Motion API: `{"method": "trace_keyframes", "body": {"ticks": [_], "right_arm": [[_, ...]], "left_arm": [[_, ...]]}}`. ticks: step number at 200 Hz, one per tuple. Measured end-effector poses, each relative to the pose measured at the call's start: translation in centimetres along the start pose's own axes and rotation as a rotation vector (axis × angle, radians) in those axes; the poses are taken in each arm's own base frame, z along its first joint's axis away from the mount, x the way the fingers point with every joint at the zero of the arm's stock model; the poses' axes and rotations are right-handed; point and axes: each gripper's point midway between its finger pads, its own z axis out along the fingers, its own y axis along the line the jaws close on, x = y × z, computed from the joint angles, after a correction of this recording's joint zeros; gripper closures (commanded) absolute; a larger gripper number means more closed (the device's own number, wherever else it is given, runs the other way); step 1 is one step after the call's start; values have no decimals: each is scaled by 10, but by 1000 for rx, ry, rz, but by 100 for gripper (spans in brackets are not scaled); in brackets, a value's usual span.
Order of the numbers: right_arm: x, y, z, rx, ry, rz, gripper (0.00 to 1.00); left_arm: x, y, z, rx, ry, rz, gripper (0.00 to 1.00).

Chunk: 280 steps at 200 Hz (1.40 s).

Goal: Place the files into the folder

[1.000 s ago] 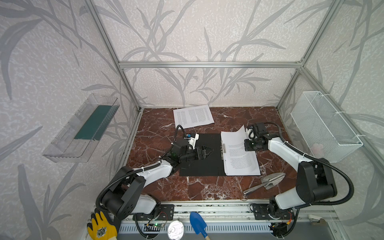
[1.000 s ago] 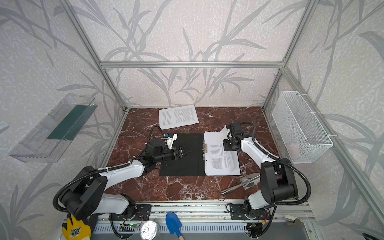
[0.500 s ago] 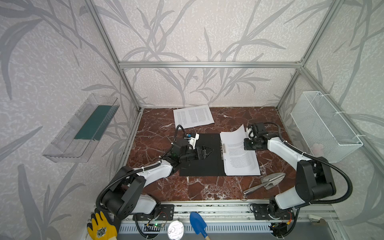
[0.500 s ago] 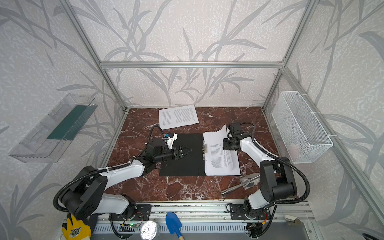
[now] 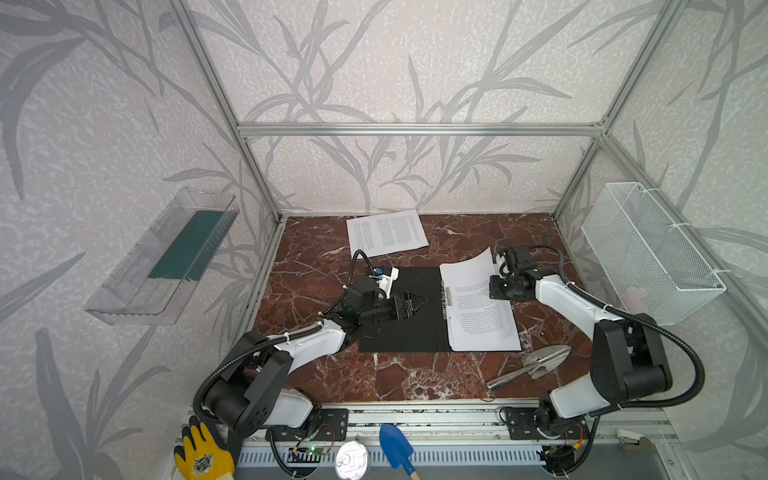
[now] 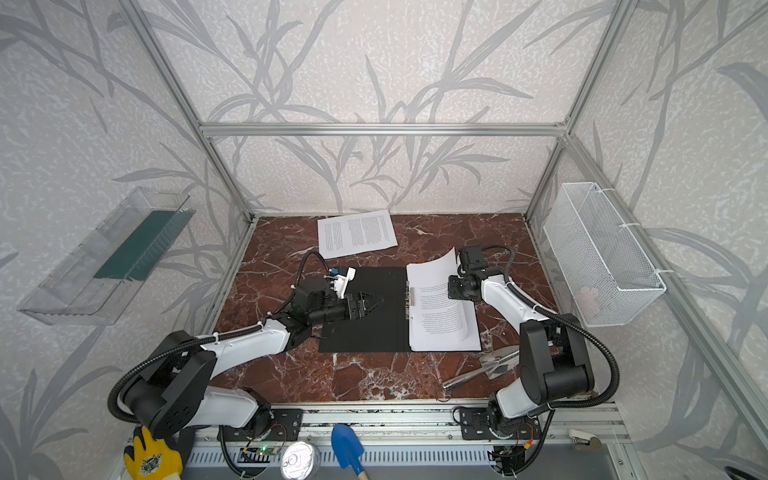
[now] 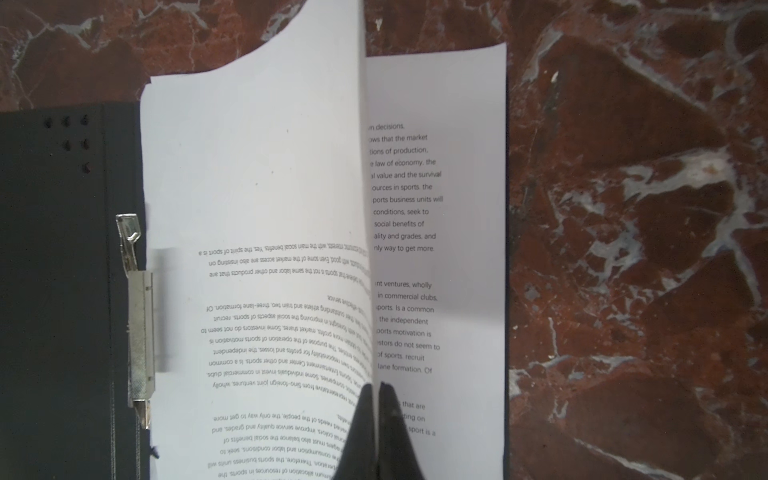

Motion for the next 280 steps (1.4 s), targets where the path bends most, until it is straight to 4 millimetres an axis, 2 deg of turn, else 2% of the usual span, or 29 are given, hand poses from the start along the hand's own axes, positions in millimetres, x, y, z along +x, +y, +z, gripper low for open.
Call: {"method": "trace_keyframes", "body": {"ticks": [39,88,96,103,122,133,152,165,172,193,218,225,243,280], "right_arm": [[9,-1,5,-5,18,13,100],[11,-1,6,-5,20,9,91],[11,-2,6,-4,20,8,86],[11,-2,6,-3,21,6,78],[12,-4,8,9,26,3,49],[13,-8,9,29,29,-2,37],[12,-16,8,80,24,-6,23],[8,-20,6,106,12,-10,19],[5,-20,5,111,1,-17,16],[-14,-8,0,101,-34,-50,16],[-66,24,4,60,-82,-99,16],[-82,33,9,48,-93,-110,16],[-109,53,28,21,-88,-131,16],[-126,66,77,9,-3,-138,18]], "left_arm": [[1,1,1,-1,5,-3,1],[2,2,2,-2,7,-5,1],[1,2,2,-1,6,-4,1],[1,1,2,0,6,-4,1],[-1,-1,2,4,2,-1,1],[-2,-2,2,6,0,1,1],[-2,-2,2,6,1,0,1],[-2,-2,2,6,1,0,1],[-2,-2,2,6,1,0,1],[-2,-2,2,6,1,0,1],[-2,-1,2,3,2,-1,1],[-1,0,3,-1,3,-3,1],[0,4,4,-15,10,-8,1],[1,7,4,-30,11,-14,1]]}}
